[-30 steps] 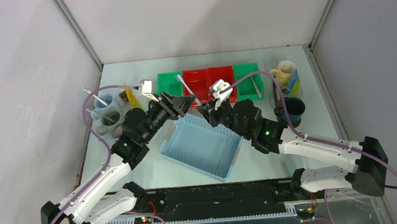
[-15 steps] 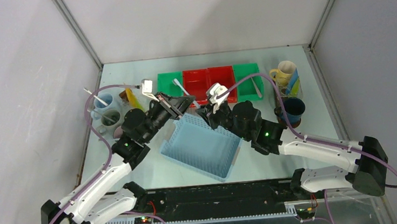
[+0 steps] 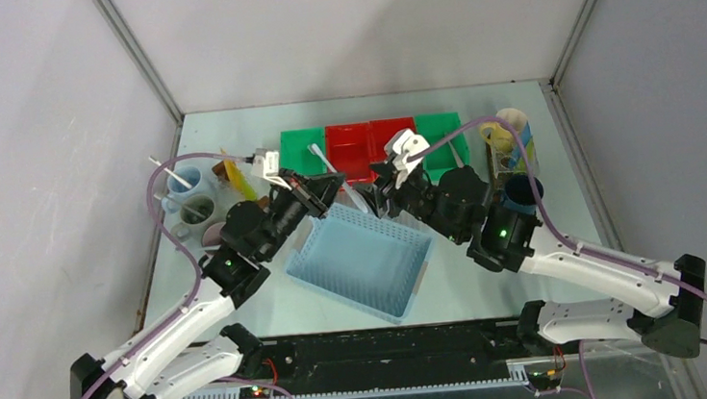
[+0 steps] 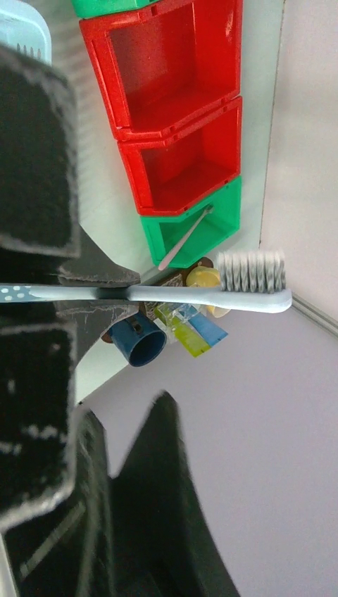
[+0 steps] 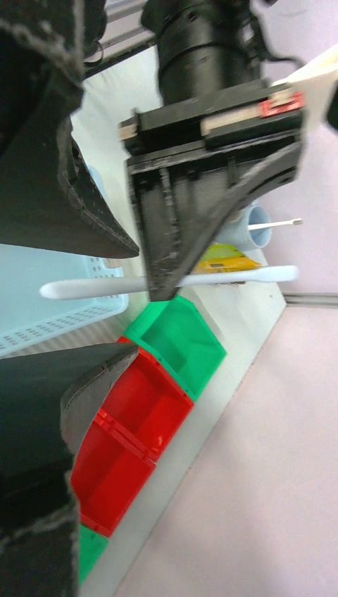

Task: Prepare toiletry sets of a toothbrush and toothpaste on the tray
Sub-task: Pick up the toothbrush from the storage box, then place the toothbrush in the toothpaste holder.

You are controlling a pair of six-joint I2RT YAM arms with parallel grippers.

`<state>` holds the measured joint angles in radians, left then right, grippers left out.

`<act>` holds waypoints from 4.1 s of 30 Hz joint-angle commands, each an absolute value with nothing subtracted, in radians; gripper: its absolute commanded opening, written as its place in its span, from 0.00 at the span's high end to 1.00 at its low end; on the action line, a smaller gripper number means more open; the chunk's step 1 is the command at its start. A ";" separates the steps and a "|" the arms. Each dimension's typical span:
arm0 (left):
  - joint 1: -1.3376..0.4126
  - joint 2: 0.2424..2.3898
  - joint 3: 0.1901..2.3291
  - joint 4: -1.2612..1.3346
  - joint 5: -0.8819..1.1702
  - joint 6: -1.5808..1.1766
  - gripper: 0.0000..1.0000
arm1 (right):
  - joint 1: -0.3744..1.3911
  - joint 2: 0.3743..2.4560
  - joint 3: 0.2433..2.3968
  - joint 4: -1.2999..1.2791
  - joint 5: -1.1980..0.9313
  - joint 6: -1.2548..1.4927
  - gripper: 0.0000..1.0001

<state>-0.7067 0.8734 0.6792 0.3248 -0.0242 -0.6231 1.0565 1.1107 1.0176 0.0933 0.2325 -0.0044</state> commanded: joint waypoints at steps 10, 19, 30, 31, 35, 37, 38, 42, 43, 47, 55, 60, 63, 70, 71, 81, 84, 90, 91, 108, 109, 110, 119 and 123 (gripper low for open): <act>-0.814 0.913 0.701 0.436 -0.079 -0.464 1.00 | 1.062 1.228 1.327 -0.180 0.264 -0.024 0.51; -0.836 0.930 0.720 0.443 -0.075 -0.449 1.00 | 1.058 1.271 1.358 -0.215 0.222 0.005 0.57; -0.870 0.939 0.721 0.458 -0.077 -0.439 1.00 | 1.030 1.298 1.362 -0.192 0.239 0.068 0.61; -0.871 0.940 0.721 0.457 -0.080 -0.441 1.00 | 1.026 1.297 1.361 -0.188 0.242 0.073 0.62; -0.873 0.941 0.720 0.463 -0.083 -0.448 1.00 | 1.019 1.294 1.362 -0.184 0.238 0.079 0.63; -0.873 0.940 0.720 0.465 -0.087 -0.448 1.00 | 1.018 1.294 1.362 -0.192 0.233 0.076 0.63; -0.873 0.938 0.721 0.465 -0.089 -0.448 1.00 | 1.017 1.296 1.362 -0.201 0.227 0.077 0.65; -0.875 0.942 0.722 0.465 -0.087 -0.442 1.00 | 1.017 1.298 1.363 -0.241 0.195 0.061 0.71; -0.874 0.943 0.722 0.467 -0.083 -0.443 1.00 | 1.017 1.299 1.363 -0.245 0.190 0.051 0.74; -0.875 0.946 0.718 0.467 -0.078 -0.441 0.98 | 1.011 1.293 1.362 -0.251 0.182 0.012 0.85; -0.874 0.936 0.705 0.453 -0.083 -0.429 0.87 | 0.949 1.273 1.362 -0.257 0.133 -0.035 1.00; -0.875 0.925 0.699 0.437 -0.093 -0.429 0.63 | 0.893 1.247 1.361 -0.278 0.108 -0.081 1.00; -0.874 0.916 0.698 0.411 -0.105 -0.425 0.48 | 0.841 1.224 1.350 -0.291 0.097 -0.118 1.00; -0.870 0.847 0.718 0.272 -0.211 -0.367 0.22 | 0.681 1.137 1.275 -0.271 0.058 -0.276 1.00; -0.867 0.839 0.728 0.231 -0.223 -0.358 0.19 | 0.661 1.131 1.258 -0.268 0.038 -0.298 1.00; -0.649 0.725 0.818 -0.032 -0.176 -0.310 0.13 | 0.334 1.078 1.100 -0.134 -0.228 -0.455 1.00; -0.576 0.697 0.845 -0.084 -0.172 -0.266 0.12 | 0.260 1.095 1.074 -0.119 -0.308 -0.507 1.00; -0.503 0.651 0.885 -0.106 -0.273 -0.127 0.11 | 0.121 1.163 1.047 -0.063 -0.436 -0.578 1.00; -0.500 0.645 0.887 -0.094 -0.310 -0.090 0.11 | 0.092 1.170 1.041 -0.041 -0.453 -0.581 1.00; -0.436 0.529 0.648 0.206 -0.629 0.102 0.00 | -0.087 1.365 1.000 0.162 -0.732 -0.640 1.00; -0.434 0.528 0.640 0.210 -0.631 0.104 0.00 | -0.088 1.379 0.999 0.169 -0.740 -0.640 1.00; -0.431 0.527 0.638 0.212 -0.637 0.107 0.00 | -0.090 1.386 1.000 0.185 -0.744 -0.639 1.00; -0.407 0.531 0.629 0.218 -0.664 0.106 0.01 | -0.101 1.469 1.002 0.249 -0.754 -0.653 1.00; -0.400 0.531 0.626 0.219 -0.656 0.101 0.02 | -0.114 1.488 1.002 0.243 -0.758 -0.669 1.00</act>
